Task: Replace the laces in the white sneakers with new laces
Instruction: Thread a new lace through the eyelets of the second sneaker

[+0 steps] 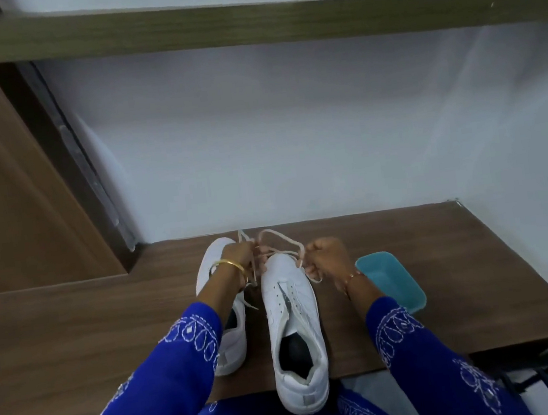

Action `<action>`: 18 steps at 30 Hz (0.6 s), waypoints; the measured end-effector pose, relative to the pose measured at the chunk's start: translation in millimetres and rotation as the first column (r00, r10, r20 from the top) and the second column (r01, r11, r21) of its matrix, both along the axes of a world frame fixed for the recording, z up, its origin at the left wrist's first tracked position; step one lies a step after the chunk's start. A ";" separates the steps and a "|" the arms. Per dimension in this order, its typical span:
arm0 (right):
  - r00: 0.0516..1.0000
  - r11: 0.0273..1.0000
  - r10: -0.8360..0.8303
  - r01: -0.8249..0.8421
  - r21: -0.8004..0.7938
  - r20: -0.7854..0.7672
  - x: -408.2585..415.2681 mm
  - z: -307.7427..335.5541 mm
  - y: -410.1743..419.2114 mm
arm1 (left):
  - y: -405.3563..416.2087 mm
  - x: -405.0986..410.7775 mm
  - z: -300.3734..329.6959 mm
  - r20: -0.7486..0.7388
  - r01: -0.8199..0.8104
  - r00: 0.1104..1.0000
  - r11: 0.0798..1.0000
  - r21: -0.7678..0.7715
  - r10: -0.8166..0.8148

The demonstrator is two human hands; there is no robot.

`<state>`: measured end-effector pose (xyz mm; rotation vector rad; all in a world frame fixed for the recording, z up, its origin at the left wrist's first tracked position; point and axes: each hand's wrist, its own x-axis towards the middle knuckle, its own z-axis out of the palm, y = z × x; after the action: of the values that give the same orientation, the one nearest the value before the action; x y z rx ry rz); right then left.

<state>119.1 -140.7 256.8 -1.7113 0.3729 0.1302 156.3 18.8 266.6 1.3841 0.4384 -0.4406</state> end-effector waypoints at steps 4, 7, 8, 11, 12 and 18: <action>0.994 0.995 -0.077 0.081 0.059 -0.071 -1.9 -26.6 4.0 | -5.3 -14.9 -21.6 0.012 0.018 1.000 0.999 0.048 -0.018; 0.990 0.991 -0.111 0.117 0.071 -0.087 -3.1 -40.1 10.4 | -8.1 -23.6 -32.5 0.088 -0.001 0.996 0.990 0.143 -0.012; 0.989 0.990 -0.116 0.123 0.076 -0.089 -3.7 -43.8 12.5 | -7.8 -24.8 -36.8 0.116 -0.010 0.993 0.983 0.186 -0.012; 0.986 0.987 -0.132 0.140 0.082 -0.099 -4.0 -52.2 16.3 | -8.3 -30.2 -45.3 0.161 -0.003 0.986 0.948 0.319 -0.051; 0.986 0.987 -0.142 0.148 0.059 -0.092 -3.9 -55.2 16.7 | -8.6 -31.8 -48.6 0.173 0.005 0.983 0.939 0.343 -0.068; 0.971 0.968 -0.239 0.238 -0.080 0.005 -3.8 -67.2 18.1 | -10.6 -34.0 -66.1 0.238 0.057 0.952 0.878 0.475 -0.191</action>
<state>115.3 -122.6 189.6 -1.7307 0.5910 -0.0576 122.2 8.2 200.5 1.9211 0.2256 -0.2427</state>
